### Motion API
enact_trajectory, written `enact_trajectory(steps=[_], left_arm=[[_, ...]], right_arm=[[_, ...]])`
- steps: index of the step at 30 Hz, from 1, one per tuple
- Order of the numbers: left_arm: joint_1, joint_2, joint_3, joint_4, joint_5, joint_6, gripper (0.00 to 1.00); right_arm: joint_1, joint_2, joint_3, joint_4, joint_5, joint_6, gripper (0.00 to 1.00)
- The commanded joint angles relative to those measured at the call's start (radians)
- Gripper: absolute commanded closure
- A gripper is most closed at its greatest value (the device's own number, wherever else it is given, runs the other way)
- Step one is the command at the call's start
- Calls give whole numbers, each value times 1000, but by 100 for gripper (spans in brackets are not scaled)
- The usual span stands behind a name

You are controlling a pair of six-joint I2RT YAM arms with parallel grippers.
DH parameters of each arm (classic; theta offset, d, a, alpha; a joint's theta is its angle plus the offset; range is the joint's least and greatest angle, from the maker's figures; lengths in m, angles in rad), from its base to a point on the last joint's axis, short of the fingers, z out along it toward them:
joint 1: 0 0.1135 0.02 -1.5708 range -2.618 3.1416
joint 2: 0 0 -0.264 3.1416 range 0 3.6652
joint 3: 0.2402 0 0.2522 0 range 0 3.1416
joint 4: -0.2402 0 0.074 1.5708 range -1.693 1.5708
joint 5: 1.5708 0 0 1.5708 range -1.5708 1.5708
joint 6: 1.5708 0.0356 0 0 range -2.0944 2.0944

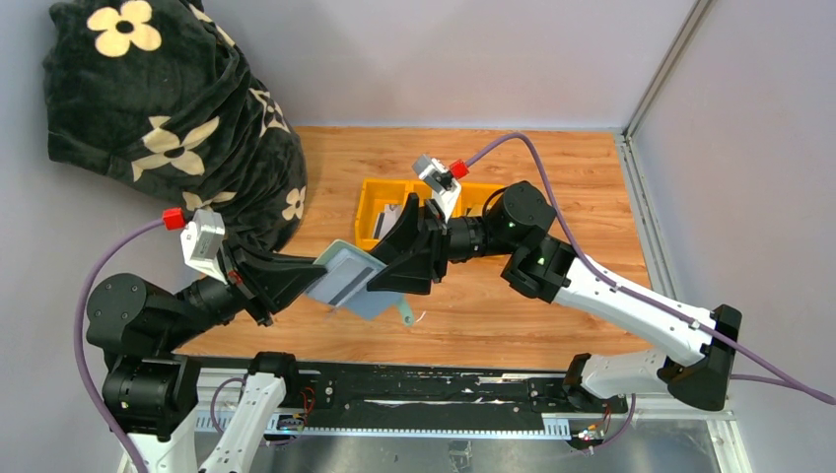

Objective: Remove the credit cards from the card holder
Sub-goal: Remove the credit card from the card holder.

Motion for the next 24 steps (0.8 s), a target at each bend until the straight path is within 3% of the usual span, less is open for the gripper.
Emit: enact_trajectory(steps=[1, 6, 9, 13, 18, 21, 24], left_arm=[[1, 9, -24, 82, -58, -28, 100], [1, 19, -19, 85, -87, -9, 100], [1, 18, -21, 70, -116, 9, 100], [1, 19, -15, 62, -127, 0, 100], [1, 34, 12, 55, -127, -13, 100], [1, 48, 27, 38, -143, -12, 100], [1, 62, 33, 36, -138, -31, 100]], right_arm=[[10, 3, 9, -28, -46, 4, 43], [8, -26, -30, 14, -45, 18, 31], [8, -29, -22, 0, -38, 15, 28], [8, 7, 16, -55, -41, 12, 43], [9, 25, 30, -77, -48, 24, 47], [8, 14, 28, -73, -54, 21, 43], [9, 9, 45, -127, -34, -10, 56]])
